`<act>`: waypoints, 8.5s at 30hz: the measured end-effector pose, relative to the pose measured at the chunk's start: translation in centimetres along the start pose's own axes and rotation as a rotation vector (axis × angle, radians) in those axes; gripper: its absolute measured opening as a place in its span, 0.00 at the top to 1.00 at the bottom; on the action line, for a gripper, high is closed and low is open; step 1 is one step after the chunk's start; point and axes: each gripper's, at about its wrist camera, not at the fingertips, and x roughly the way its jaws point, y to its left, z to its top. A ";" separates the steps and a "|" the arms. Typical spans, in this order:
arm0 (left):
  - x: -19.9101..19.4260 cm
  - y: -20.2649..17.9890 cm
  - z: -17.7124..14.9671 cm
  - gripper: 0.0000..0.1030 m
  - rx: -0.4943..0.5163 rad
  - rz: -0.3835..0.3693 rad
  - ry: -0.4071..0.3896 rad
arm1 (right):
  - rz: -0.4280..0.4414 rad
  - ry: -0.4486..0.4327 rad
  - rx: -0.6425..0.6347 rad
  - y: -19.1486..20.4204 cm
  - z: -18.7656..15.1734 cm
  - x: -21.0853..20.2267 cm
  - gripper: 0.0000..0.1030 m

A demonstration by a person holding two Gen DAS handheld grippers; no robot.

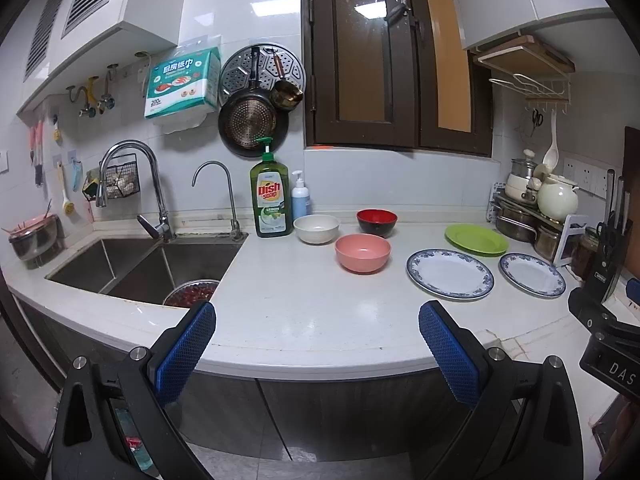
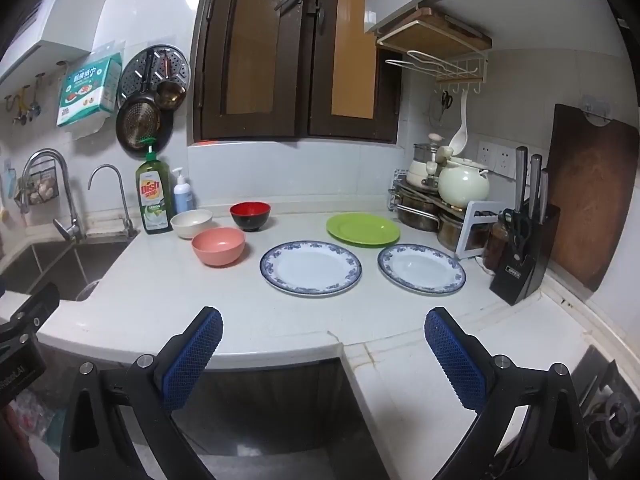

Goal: Organize plates and bowls

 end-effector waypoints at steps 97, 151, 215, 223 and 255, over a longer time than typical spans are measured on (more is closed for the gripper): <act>11.3 -3.6 3.8 0.00 0.102 -0.160 0.016 | -0.097 0.059 0.117 0.4 1.6 7.8 0.01; 45.0 -22.0 2.6 0.25 0.339 -0.368 0.444 | -0.153 0.427 0.249 -7.7 1.8 41.4 0.22; 47.5 -22.1 1.6 0.63 0.176 -0.242 0.569 | -0.041 0.508 0.187 -7.8 0.9 45.2 0.67; 47.4 -21.6 1.5 0.64 0.163 -0.256 0.568 | -0.046 0.484 0.139 -7.3 1.1 44.7 0.67; 37.4 -9.1 7.0 0.64 0.015 -0.099 0.380 | 0.112 0.338 0.067 0.7 6.1 36.7 0.66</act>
